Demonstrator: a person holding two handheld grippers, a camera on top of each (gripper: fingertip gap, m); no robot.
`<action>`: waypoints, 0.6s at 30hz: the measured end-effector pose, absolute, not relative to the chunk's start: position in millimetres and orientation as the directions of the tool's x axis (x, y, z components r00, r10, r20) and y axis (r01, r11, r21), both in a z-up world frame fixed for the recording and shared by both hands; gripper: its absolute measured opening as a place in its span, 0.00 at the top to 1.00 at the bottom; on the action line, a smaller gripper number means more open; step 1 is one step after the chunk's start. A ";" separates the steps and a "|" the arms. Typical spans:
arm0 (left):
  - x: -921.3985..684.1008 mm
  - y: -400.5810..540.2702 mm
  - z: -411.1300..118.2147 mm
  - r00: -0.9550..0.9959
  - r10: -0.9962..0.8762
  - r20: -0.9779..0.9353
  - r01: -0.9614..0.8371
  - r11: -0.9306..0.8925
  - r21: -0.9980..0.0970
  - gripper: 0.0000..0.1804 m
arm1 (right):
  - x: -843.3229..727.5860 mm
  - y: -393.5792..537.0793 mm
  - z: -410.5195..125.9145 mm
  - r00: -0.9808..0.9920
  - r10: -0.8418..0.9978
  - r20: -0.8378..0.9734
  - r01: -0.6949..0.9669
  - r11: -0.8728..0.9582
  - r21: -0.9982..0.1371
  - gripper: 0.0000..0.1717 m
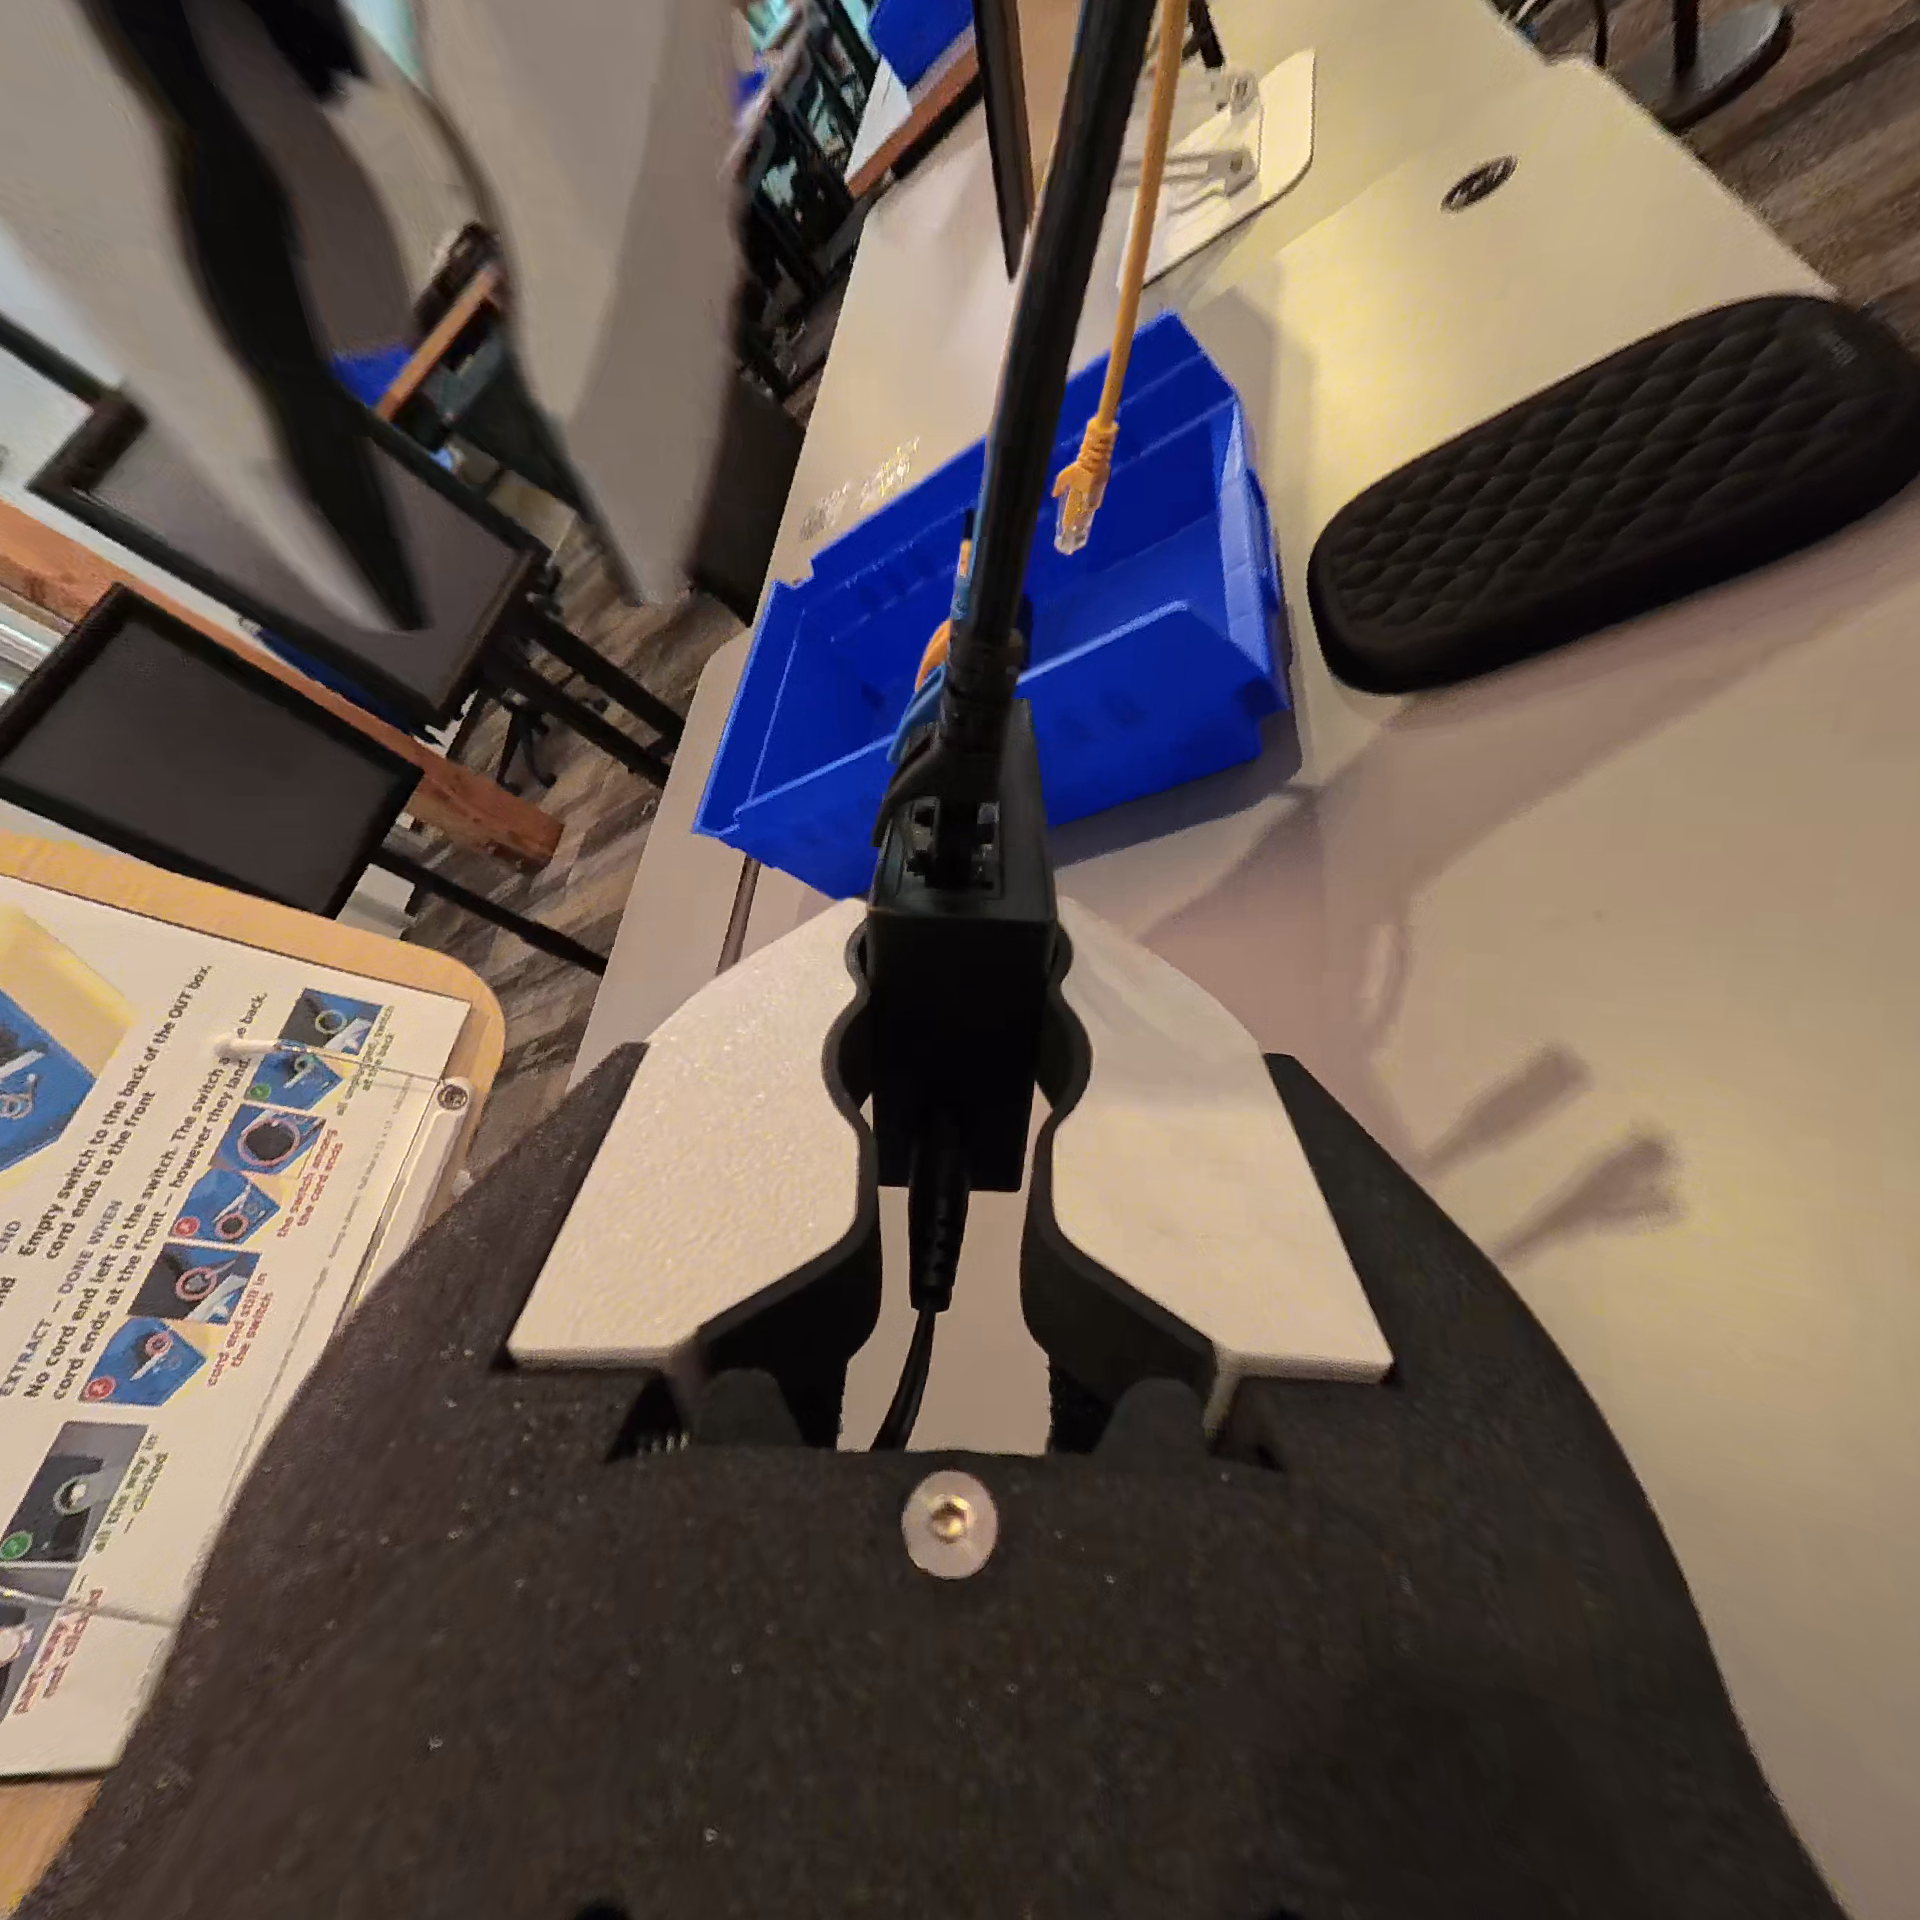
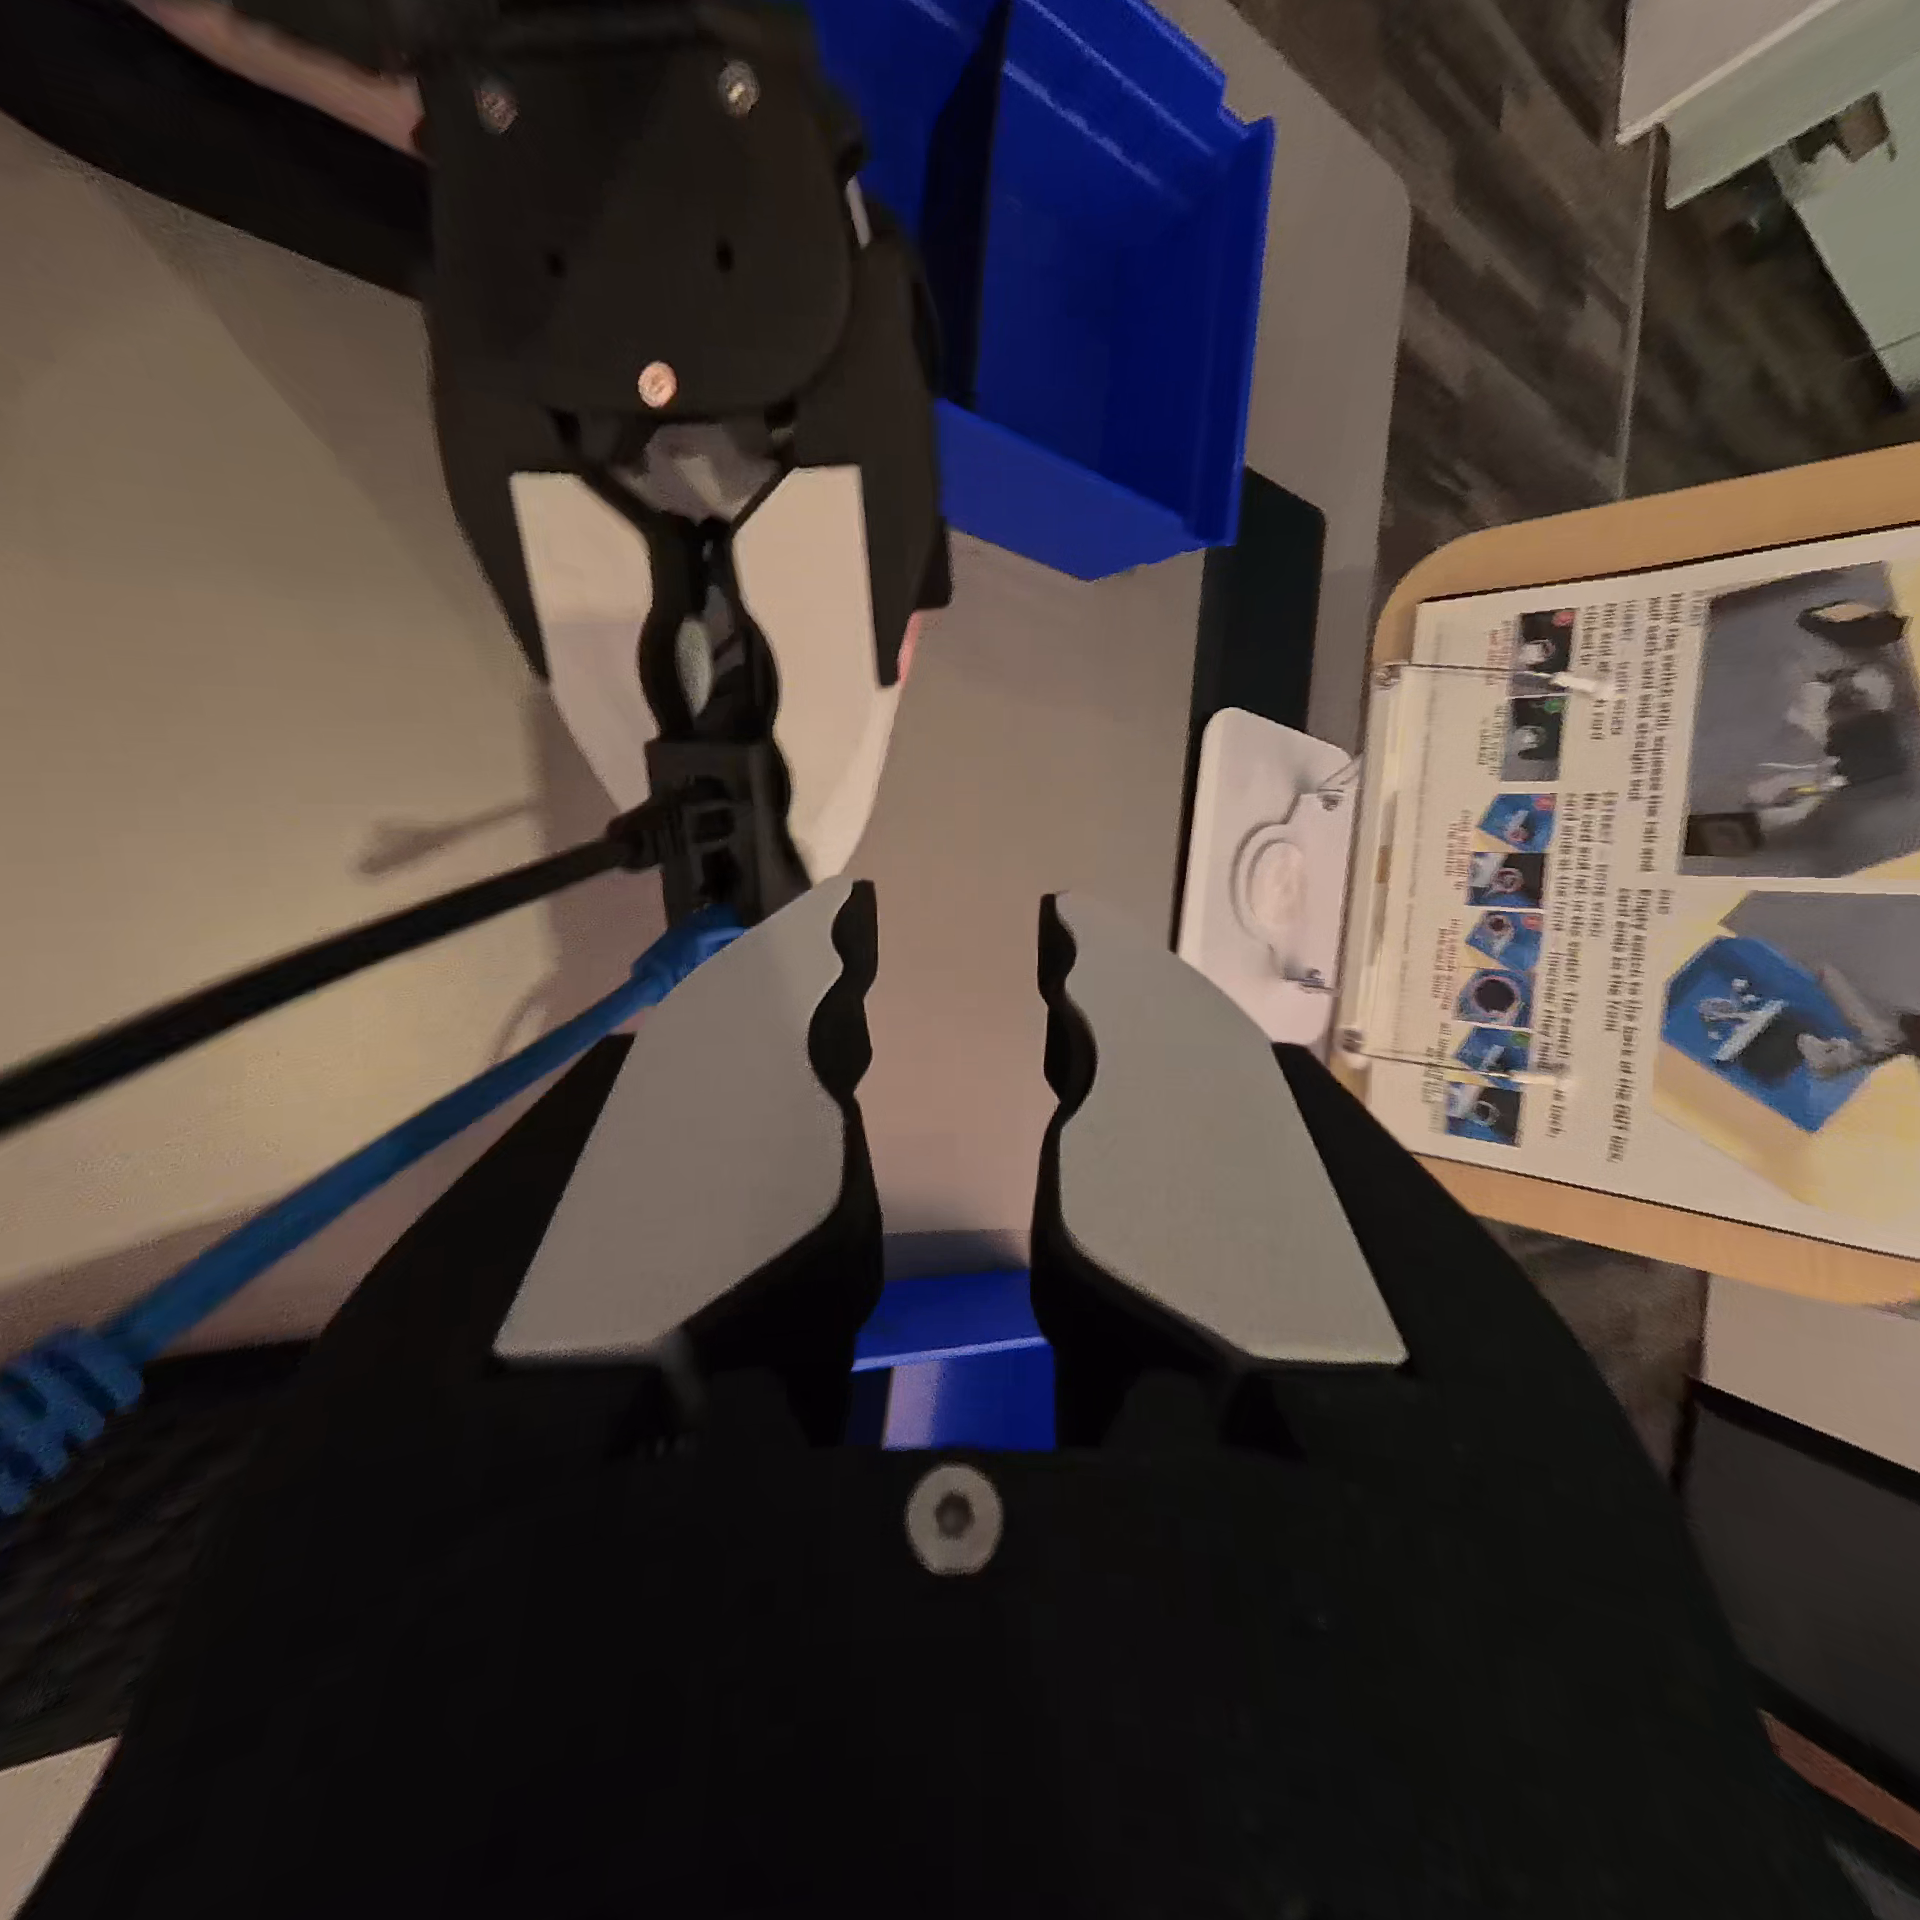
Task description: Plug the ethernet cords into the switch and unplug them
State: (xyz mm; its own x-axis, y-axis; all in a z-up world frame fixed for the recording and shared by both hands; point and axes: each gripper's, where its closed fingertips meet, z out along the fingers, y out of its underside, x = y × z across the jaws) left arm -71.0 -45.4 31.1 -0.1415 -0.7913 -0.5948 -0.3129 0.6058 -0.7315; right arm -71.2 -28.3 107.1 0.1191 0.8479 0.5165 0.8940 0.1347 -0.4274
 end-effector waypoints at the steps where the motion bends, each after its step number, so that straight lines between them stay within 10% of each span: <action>1: -71.6 -47.0 34.4 -0.140 -0.797 -0.588 -0.299 0.600 -0.742 0.85 | -71.3 -35.7 103.4 0.112 0.868 0.485 0.879 0.142 -0.456 0.83; 18: -73.2 -60.4 43.4 -0.179 -0.820 -0.543 -0.229 0.572 -0.788 0.85 | -86.6 -87.1 94.0 -0.019 0.951 0.309 0.837 0.185 -0.515 0.85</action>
